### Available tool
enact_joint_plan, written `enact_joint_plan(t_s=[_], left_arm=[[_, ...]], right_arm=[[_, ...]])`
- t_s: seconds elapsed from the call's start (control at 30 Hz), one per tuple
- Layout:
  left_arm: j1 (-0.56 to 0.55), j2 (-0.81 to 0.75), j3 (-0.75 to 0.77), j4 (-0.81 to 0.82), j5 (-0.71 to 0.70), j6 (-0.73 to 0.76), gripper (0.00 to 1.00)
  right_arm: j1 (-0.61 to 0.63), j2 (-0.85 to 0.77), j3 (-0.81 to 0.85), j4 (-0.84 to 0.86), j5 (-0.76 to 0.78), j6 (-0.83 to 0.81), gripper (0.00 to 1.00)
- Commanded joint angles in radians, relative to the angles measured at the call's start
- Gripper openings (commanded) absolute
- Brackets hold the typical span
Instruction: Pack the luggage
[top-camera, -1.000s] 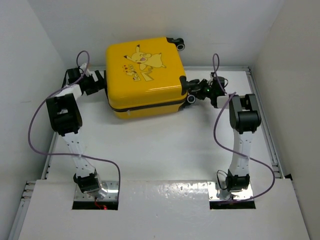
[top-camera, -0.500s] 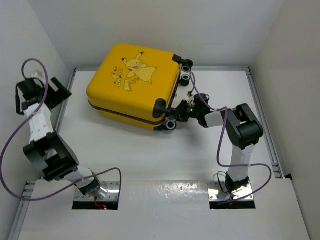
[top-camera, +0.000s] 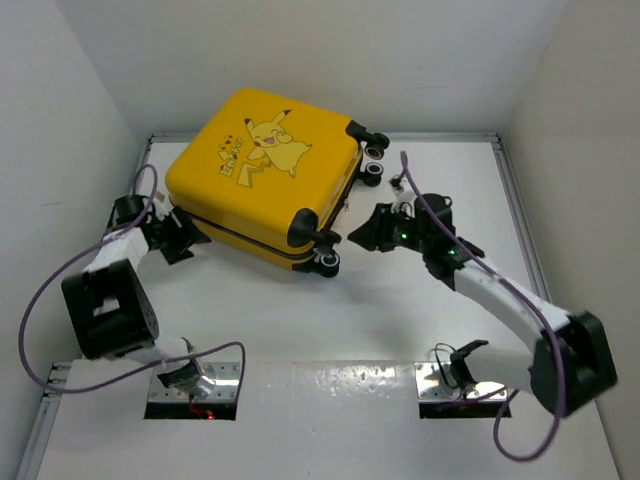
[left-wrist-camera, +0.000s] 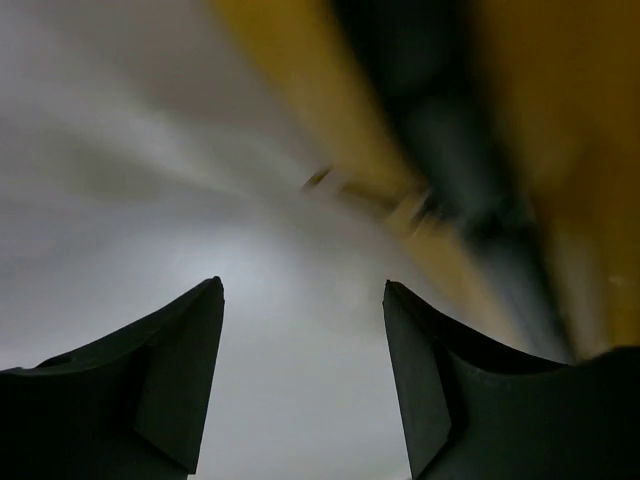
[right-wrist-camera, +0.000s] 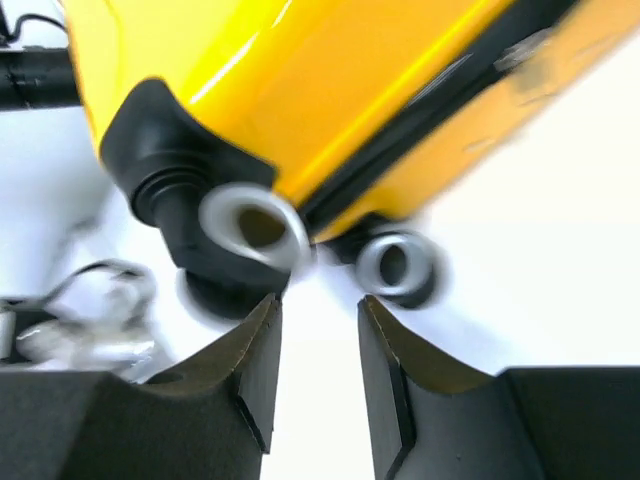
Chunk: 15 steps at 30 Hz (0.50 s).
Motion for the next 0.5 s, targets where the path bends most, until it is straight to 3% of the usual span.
enact_joint_plan(t_s=[0.0,0.13,0.3,0.47], left_arm=[[-0.102,0.125,0.121,0.343,0.075,-0.166,0.67],[-0.155,0.373,0.352,0.443,0.037,-0.240,0.70],[-0.121,0.609,0.662,0.558,0.063,-0.312,0.76],[-0.121,0.762,0.867,0.658,0.040,-0.312,0.83]], right_arm=[[-0.022,-0.165,-0.024,-0.241,0.227,-0.252,0.36],[-0.076,-0.222,-0.080,-0.261,0.233,-0.332,0.36],[-0.149,-0.239,-0.104,-0.264,0.155,-0.373,0.37],[-0.165,-0.268,-0.162,-0.181,0.168,-0.404,0.37]])
